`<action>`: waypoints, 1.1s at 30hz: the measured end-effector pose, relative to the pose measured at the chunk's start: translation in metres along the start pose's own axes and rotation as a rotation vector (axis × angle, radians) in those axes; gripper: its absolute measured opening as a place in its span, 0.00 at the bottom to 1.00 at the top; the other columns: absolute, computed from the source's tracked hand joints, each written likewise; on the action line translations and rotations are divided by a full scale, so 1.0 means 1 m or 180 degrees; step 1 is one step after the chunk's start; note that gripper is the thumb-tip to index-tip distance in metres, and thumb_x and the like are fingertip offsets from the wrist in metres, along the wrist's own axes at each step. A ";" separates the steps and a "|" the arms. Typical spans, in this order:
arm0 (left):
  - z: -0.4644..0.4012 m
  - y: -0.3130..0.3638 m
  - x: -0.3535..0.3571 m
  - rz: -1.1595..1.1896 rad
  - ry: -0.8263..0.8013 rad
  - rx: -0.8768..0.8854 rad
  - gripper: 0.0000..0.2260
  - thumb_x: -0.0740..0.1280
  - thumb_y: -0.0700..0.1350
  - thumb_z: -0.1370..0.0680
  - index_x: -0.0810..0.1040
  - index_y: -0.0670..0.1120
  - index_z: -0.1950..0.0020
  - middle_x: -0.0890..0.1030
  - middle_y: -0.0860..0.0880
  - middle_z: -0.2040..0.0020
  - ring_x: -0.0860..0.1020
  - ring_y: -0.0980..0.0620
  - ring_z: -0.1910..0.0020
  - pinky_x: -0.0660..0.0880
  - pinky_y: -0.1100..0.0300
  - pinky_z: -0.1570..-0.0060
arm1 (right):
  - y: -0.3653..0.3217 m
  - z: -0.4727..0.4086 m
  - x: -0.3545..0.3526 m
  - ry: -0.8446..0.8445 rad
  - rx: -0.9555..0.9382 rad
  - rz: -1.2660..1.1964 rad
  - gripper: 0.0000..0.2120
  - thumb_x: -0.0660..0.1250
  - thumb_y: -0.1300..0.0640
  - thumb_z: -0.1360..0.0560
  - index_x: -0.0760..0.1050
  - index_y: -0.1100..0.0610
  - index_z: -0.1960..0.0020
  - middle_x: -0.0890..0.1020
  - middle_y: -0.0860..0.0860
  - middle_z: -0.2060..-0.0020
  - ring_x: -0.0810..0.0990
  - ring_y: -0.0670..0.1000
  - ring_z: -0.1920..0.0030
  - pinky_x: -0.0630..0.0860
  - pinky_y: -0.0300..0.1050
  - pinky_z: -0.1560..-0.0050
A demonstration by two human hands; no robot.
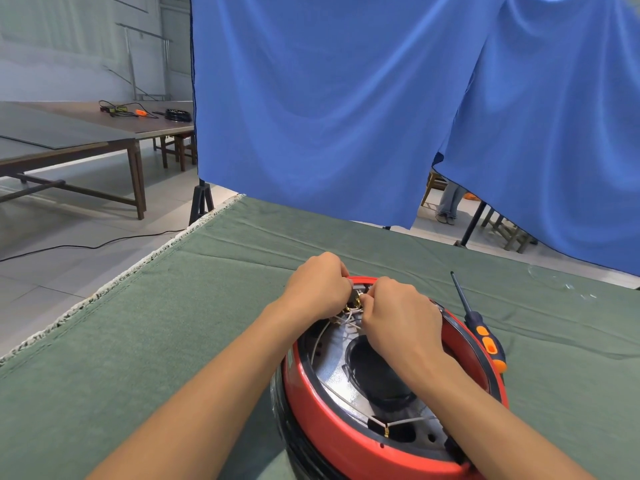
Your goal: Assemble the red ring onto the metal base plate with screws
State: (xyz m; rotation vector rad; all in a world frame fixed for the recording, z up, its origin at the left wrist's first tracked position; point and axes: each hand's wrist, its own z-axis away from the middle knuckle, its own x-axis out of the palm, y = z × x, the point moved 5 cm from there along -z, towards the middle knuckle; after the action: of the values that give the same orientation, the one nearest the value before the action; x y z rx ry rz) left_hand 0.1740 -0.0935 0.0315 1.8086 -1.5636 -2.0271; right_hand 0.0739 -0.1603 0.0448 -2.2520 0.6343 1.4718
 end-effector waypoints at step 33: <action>0.000 -0.024 -0.014 0.1033 0.0408 -0.0377 0.10 0.63 0.36 0.27 0.84 0.41 0.62 0.84 0.42 0.61 0.77 0.51 0.64 0.75 0.59 0.57 | -0.003 0.005 -0.008 0.0038 -0.0261 -0.1152 0.09 0.62 0.49 0.25 0.80 0.48 0.52 0.83 0.47 0.59 0.79 0.52 0.56 0.69 0.44 0.62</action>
State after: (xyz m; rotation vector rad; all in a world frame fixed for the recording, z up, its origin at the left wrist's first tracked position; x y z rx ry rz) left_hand 0.1929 -0.0730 0.0264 1.4966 -1.5460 -1.7802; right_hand 0.0688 -0.1532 0.0505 -2.2878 0.1566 1.3233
